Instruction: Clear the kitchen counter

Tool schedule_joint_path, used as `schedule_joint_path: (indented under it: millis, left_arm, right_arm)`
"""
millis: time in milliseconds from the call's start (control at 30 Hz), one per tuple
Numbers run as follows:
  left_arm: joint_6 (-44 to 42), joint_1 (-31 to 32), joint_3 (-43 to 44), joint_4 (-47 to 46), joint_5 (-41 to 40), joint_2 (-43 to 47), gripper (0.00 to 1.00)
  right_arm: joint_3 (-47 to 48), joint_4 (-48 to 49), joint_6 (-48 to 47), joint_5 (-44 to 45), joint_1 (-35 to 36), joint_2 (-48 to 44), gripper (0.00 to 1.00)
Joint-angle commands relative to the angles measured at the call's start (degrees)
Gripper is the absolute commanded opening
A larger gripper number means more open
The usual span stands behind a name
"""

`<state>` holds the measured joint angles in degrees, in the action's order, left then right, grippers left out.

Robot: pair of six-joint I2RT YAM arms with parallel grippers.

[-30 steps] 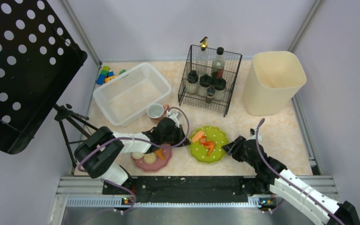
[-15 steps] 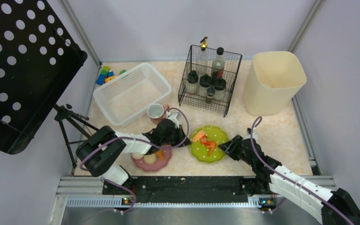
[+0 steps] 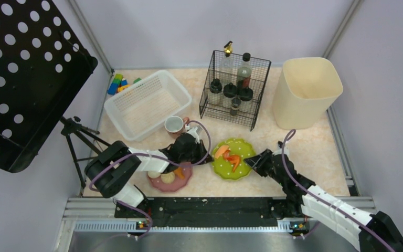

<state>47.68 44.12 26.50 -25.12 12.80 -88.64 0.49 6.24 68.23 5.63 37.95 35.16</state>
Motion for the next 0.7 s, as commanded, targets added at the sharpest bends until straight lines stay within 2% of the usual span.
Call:
schedule_joint_path:
  millis: [0,300,667]
  left_arm:
    - [-3.1,0.18,-1.31,11.63,-2.98,-1.45,0.0]
    - [-5.45,0.18,3.31,20.44,-3.95,4.43,0.0]
    - [-8.54,0.18,10.4,32.85,-7.39,12.6,0.0]
  right_arm:
    - [-1.45,4.4,0.7,-3.03,0.05,-2.6,0.1]
    - [0.04,6.4,2.02,-5.11,0.0,-3.17,0.0]
    - [2.19,12.5,6.12,-5.39,0.01,-0.31,0.0]
